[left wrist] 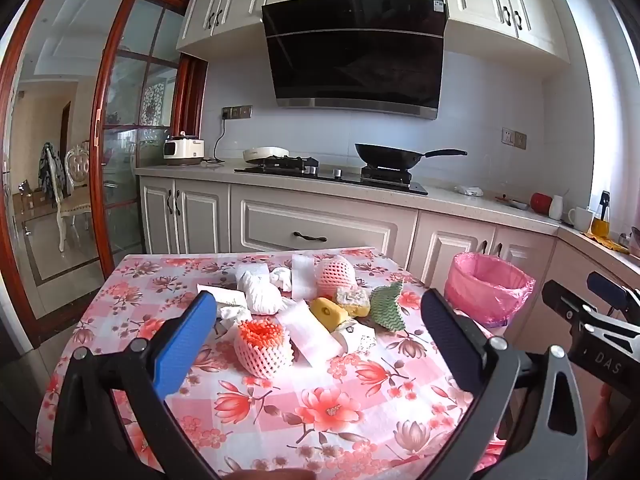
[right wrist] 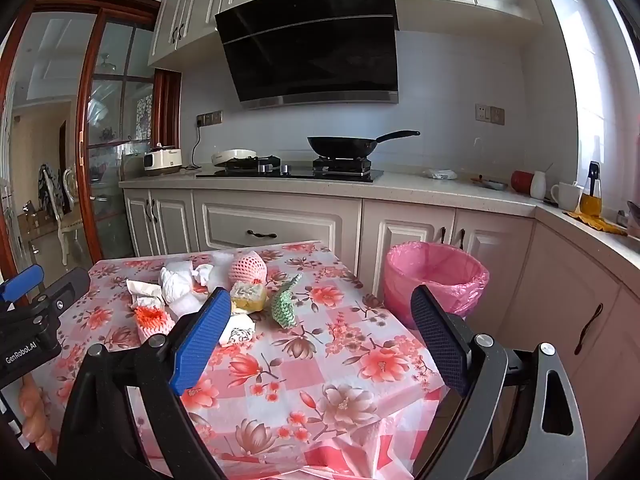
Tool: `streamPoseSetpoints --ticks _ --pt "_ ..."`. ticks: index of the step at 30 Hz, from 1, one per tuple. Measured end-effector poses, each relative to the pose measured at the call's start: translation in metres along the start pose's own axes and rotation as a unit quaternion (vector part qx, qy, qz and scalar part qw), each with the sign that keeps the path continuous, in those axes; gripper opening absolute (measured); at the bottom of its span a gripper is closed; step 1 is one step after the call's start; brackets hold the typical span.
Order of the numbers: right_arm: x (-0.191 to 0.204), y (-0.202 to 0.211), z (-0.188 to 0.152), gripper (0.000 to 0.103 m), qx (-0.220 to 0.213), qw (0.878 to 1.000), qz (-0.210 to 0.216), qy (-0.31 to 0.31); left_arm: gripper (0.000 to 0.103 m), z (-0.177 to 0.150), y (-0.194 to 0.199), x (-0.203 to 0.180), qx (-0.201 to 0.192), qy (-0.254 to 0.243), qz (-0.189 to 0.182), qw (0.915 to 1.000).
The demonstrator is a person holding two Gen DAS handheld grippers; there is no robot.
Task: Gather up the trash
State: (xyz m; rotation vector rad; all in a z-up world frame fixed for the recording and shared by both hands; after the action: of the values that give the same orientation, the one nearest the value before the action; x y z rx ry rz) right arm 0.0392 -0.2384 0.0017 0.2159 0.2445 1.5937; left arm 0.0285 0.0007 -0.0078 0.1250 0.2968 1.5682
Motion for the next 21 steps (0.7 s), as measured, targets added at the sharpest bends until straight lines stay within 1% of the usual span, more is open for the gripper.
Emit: streamPoseSetpoints --ticks 12,21 --pt "0.0014 0.0034 -0.0002 0.086 -0.005 1.000 -0.002 0.005 0.099 -0.0003 -0.0006 -0.0006 0.001 -0.004 0.001 1.0000" --pt "-0.0020 -0.0022 0.0019 0.086 0.012 1.000 0.000 -0.005 0.099 -0.0019 -0.0042 -0.0006 0.007 -0.005 -0.001 1.0000"
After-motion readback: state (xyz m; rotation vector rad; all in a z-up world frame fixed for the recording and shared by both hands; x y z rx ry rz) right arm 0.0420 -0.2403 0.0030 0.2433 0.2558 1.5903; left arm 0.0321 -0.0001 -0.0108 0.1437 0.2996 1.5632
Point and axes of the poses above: each gripper's, at about its wrist camera, not at the fingertips, and y roughly against the way its jaws point, x to its left, z to its top, the point moved 3 cm from there along -y, roughly the way its jaws point, and after that the axes turned 1 degree about y, right-handed, at the moved point
